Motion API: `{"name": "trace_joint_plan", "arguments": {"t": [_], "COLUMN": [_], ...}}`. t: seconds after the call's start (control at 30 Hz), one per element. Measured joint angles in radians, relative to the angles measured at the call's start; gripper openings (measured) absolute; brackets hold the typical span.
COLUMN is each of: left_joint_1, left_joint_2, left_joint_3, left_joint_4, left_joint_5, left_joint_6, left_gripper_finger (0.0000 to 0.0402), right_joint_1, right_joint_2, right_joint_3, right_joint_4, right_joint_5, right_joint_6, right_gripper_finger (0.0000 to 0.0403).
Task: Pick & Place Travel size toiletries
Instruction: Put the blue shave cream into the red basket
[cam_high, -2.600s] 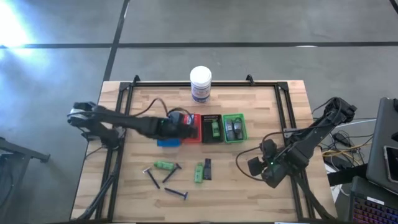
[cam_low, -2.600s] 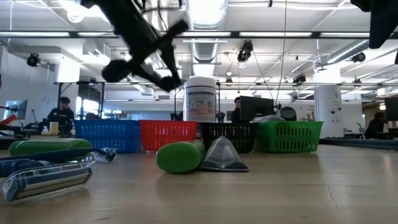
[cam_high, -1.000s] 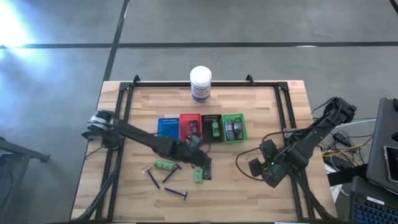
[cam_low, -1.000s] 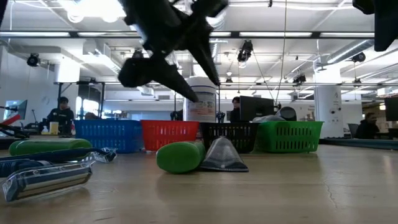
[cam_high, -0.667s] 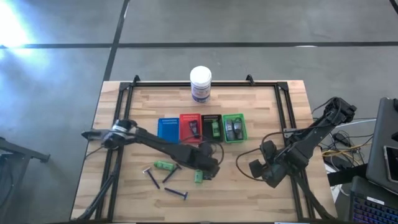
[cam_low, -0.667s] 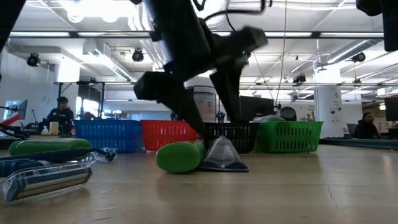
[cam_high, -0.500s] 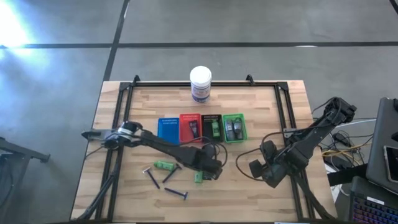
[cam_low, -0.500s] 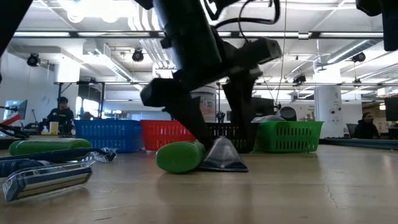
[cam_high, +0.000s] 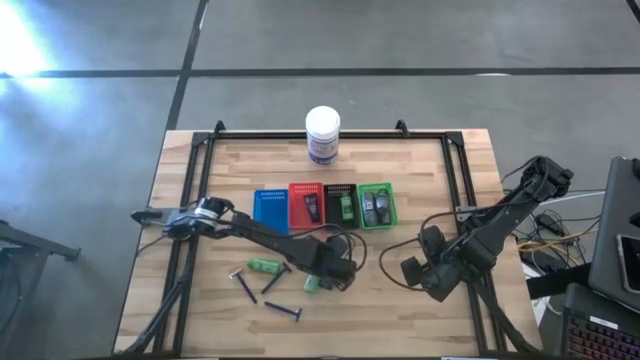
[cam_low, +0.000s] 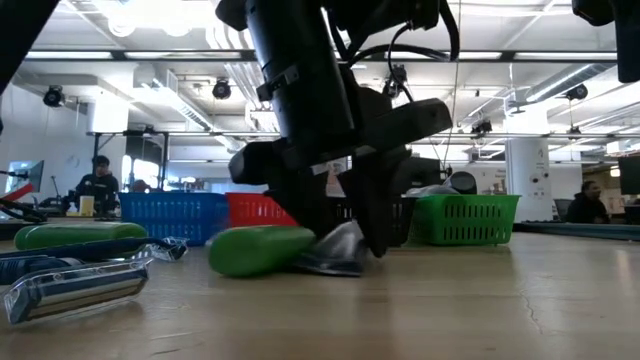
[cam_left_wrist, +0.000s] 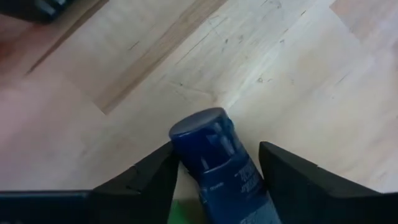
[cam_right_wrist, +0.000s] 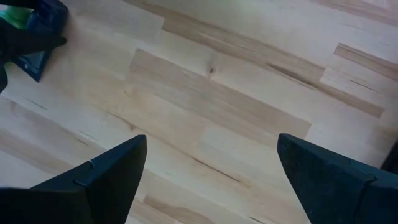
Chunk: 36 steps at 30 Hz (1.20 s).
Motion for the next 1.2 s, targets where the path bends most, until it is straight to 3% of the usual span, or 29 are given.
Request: {"name": "trace_joint_plan", "arguments": {"t": [0.33,0.6,0.93,1.1,1.2], "left_joint_1": [0.005,-0.006,0.089,0.191,0.245], "left_joint_2": [-0.009,-0.166,-0.389,-0.454,-0.48], "left_joint_3": [0.009,0.014,-0.02,-0.097,-0.152], "left_joint_4": [-0.002,-0.079,-0.206,-0.203,-0.183], "left_joint_5": [0.012,0.01,-0.19,-0.188,-0.131], "left_joint_6": [0.073,0.07,0.091,0.142,0.15], "left_gripper_finger": [0.013,0.0141,0.013,0.0131,0.0131], "right_joint_1": [0.0,0.0,-0.001,-0.001,-0.001], "right_joint_2": [0.0,0.0,0.0,0.0,0.0], "right_joint_3": [0.0,-0.001,-0.001,-0.001,-0.001], "right_joint_4": [-0.005,-0.007,-0.008,-0.008,-0.008], "right_joint_5": [0.002,0.003,0.012,0.013,0.013], "right_joint_6": [-0.014,0.006,0.01,0.015,0.033], "right_gripper_finger": [0.0339,0.0319,0.0329,0.0344,0.0351]}}
